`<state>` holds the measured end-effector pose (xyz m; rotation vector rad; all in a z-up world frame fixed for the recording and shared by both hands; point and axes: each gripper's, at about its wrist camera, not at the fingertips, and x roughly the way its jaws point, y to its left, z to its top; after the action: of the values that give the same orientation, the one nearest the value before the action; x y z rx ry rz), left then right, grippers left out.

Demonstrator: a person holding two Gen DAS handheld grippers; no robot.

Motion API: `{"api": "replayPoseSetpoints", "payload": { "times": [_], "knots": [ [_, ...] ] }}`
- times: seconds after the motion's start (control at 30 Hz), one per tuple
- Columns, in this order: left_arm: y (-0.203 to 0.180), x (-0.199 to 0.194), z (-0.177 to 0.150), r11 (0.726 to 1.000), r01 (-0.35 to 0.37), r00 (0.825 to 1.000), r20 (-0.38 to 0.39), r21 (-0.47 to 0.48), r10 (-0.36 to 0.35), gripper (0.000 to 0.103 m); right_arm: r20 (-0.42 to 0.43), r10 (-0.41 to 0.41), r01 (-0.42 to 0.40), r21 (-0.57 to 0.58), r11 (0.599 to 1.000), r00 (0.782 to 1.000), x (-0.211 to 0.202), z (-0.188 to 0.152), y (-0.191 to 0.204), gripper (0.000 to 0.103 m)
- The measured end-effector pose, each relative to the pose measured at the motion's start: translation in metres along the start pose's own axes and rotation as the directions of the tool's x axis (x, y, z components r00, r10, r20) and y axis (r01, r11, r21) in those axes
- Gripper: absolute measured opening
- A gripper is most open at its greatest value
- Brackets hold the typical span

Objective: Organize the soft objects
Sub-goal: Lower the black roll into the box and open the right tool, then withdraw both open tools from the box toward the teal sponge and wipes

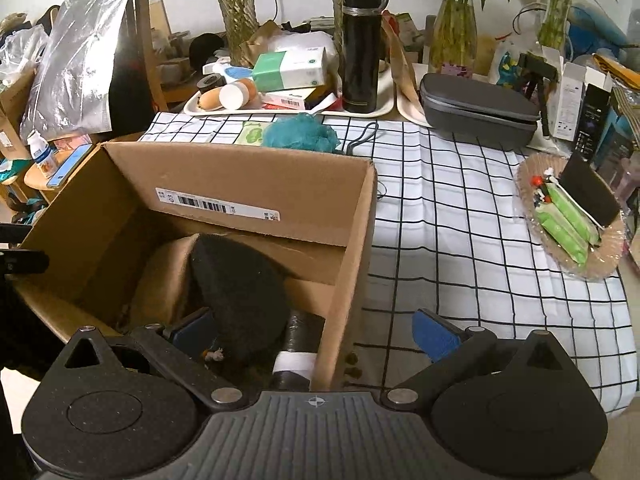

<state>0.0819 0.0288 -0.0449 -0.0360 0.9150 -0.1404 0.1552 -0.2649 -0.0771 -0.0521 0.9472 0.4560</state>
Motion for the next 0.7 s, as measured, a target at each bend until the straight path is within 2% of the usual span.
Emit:
{"api": "replayPoseSetpoints", "payload": {
  "times": [0.33,0.7],
  "knots": [
    [0.011,0.014,0.012,1.000,0.010,1.000,-0.002,-0.029,-0.010,0.066,0.040,-0.020,0.018,0.035,0.999,0.999,-0.001,0.005,-0.006,0.103],
    [0.014,0.024,0.027,1.000,0.020,1.000,0.018,-0.019,-0.019,0.066,0.103,-0.022,0.017,0.049,0.999,0.994,-0.006,0.012,-0.008,0.103]
  ]
}}
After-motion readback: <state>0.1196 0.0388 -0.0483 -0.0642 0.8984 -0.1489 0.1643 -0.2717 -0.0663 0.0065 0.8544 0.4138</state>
